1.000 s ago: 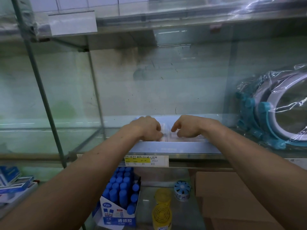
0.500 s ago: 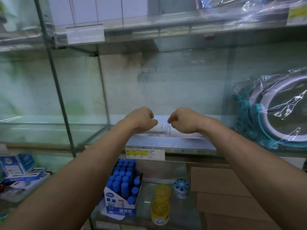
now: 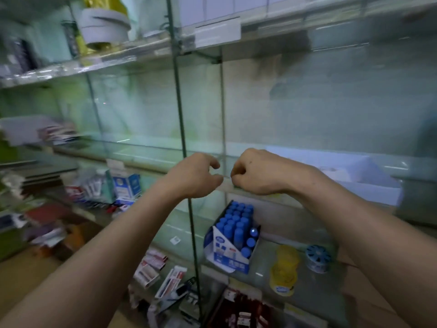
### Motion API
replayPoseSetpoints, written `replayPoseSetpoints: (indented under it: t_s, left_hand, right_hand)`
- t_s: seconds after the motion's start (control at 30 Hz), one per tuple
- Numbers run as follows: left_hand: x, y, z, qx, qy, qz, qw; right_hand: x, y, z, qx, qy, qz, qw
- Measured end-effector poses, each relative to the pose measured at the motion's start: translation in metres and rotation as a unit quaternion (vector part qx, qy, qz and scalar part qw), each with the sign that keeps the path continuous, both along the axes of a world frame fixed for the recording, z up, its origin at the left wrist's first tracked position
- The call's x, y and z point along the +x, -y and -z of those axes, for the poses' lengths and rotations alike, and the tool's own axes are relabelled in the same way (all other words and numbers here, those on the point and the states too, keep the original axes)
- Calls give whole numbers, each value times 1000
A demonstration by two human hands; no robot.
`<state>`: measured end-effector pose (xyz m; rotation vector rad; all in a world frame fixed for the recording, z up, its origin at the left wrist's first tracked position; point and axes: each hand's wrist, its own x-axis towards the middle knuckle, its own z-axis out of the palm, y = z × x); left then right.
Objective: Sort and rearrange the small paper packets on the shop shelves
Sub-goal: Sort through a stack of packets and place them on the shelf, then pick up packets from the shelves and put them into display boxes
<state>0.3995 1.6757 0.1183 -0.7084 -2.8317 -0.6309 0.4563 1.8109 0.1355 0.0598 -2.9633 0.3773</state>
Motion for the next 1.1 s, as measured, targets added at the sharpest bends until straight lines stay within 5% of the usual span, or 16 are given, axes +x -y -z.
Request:
replayPoseSetpoints:
  t_s: [0.47, 1.1]
  left_hand:
    - [-47, 193, 80, -190, 110, -164, 962]
    - [-70, 479, 169, -178, 300, -400, 848]
  right_hand:
    - [-84, 185, 89, 114, 118, -122, 979]
    - [-161, 442, 172, 90, 259, -180, 945]
